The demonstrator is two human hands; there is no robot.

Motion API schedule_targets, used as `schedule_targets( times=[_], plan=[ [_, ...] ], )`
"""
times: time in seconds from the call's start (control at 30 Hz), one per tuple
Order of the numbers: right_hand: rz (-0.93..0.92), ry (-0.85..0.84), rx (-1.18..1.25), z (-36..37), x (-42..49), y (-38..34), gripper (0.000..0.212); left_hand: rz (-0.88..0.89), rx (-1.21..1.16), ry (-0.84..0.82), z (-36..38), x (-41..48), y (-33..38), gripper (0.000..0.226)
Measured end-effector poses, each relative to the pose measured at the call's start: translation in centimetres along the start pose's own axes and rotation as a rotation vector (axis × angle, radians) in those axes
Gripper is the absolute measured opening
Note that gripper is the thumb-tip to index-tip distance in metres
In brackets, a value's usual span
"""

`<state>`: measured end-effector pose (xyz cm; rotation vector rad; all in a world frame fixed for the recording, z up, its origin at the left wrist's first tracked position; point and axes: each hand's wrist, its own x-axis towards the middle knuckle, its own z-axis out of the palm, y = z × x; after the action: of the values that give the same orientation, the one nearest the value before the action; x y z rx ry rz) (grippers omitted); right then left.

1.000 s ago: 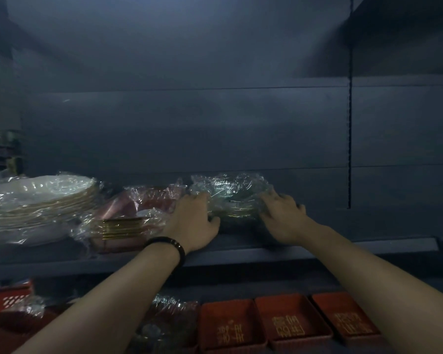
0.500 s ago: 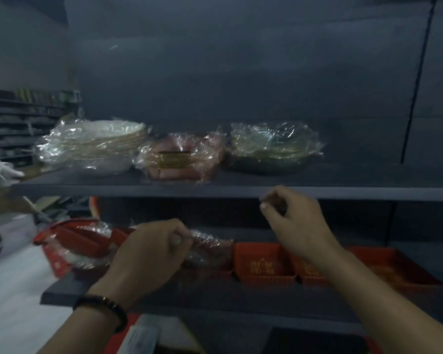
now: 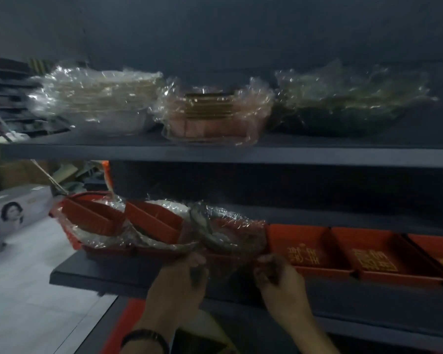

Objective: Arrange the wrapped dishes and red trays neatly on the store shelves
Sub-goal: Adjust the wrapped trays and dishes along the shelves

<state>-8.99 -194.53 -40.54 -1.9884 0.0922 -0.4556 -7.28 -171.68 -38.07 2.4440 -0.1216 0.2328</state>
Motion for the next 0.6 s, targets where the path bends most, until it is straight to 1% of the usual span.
schedule_targets(
  times=[0.1,0.17,0.27,0.37,0.5,0.53,0.6],
  plan=[
    [-0.043,0.048,0.006,1.3,1.6,0.7,0.036,-0.011,-0.046,0.013,1.4,0.7,-0.4,0.014],
    [-0.072,0.041,-0.022,2.0,2.5,1.1,0.038,0.004,-0.093,0.087,2.0,0.7,-0.8,0.009],
    [-0.085,0.01,-0.079,3.1,3.6,2.2,0.035,-0.012,-0.163,0.182,1.8,1.2,-1.1,0.015],
    [-0.098,0.02,-0.104,3.8,4.4,2.9,0.029,-0.128,-0.208,0.228,1.4,2.1,-1.6,0.03],
    [-0.117,0.073,-0.101,4.8,5.0,3.6,0.019,-0.241,-0.295,0.364,1.3,3.1,-1.6,0.042],
    [-0.117,0.095,-0.106,5.0,5.1,3.7,0.017,-0.269,-0.328,0.372,1.3,3.3,-1.8,0.044],
    [-0.131,0.129,-0.129,5.4,5.4,4.0,0.011,-0.324,-0.365,0.29,1.7,3.8,-2.6,0.041]
  ],
)
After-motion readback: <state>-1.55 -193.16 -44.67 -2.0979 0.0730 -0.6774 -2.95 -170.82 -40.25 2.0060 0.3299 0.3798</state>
